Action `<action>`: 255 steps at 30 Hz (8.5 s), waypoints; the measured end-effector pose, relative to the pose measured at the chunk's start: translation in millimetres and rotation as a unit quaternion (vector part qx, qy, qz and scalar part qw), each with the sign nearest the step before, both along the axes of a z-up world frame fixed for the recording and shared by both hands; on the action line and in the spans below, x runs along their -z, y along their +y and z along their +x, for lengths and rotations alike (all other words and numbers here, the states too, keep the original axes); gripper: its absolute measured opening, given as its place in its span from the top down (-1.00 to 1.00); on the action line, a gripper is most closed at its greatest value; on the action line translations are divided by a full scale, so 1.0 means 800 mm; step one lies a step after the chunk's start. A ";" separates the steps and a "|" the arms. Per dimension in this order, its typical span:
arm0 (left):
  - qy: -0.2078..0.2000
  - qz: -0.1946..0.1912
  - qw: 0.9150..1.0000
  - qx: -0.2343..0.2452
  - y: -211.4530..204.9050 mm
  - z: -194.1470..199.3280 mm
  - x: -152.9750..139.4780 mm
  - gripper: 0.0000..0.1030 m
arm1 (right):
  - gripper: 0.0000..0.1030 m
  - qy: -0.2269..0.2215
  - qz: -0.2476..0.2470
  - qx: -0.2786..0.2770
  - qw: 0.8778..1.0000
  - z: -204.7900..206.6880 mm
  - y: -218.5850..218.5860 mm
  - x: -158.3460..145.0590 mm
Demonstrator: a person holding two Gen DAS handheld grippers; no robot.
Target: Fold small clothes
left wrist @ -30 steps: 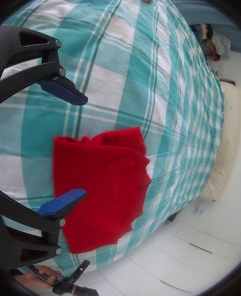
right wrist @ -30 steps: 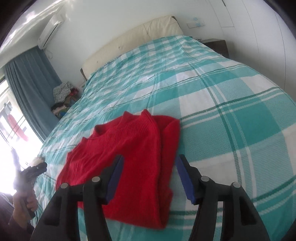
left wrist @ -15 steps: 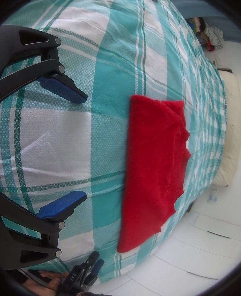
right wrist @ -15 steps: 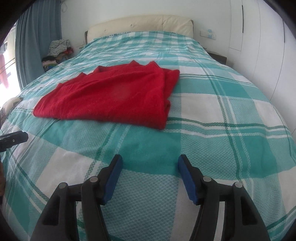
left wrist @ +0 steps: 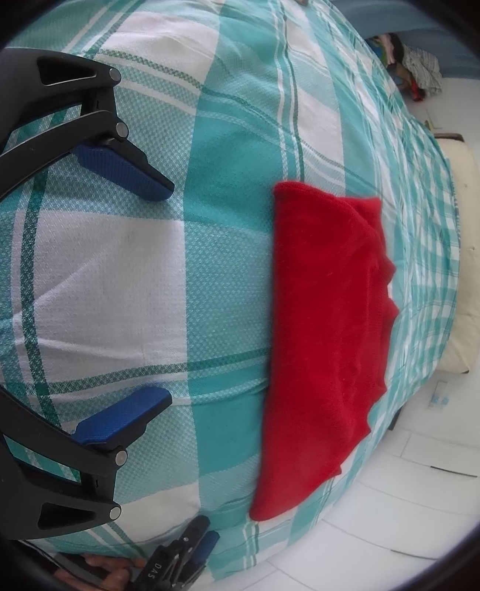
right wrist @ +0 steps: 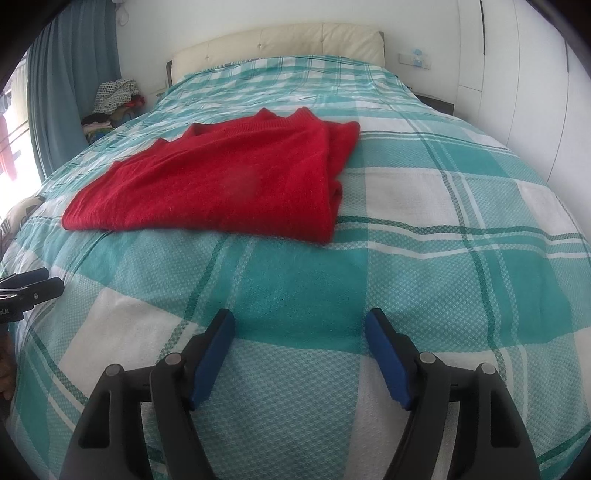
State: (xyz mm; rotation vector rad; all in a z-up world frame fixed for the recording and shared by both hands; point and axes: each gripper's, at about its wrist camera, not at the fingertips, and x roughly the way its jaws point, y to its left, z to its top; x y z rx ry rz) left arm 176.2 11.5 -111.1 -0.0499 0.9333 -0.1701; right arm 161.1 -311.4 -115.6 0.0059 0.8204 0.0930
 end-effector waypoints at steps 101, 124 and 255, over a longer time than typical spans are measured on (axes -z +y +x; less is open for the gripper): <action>-0.022 -0.075 0.982 -0.172 0.188 -0.001 -0.067 -0.97 | 0.27 0.082 0.061 -0.251 0.963 0.222 0.348 -0.080; -0.013 -0.061 0.984 -0.166 0.177 0.000 -0.058 -0.97 | 0.44 0.156 0.013 -0.227 0.961 0.125 0.216 -0.027; -0.092 0.063 0.991 -0.071 0.044 -0.103 -0.197 -0.99 | -0.90 -0.008 -0.055 -0.087 0.995 -0.052 0.207 -0.174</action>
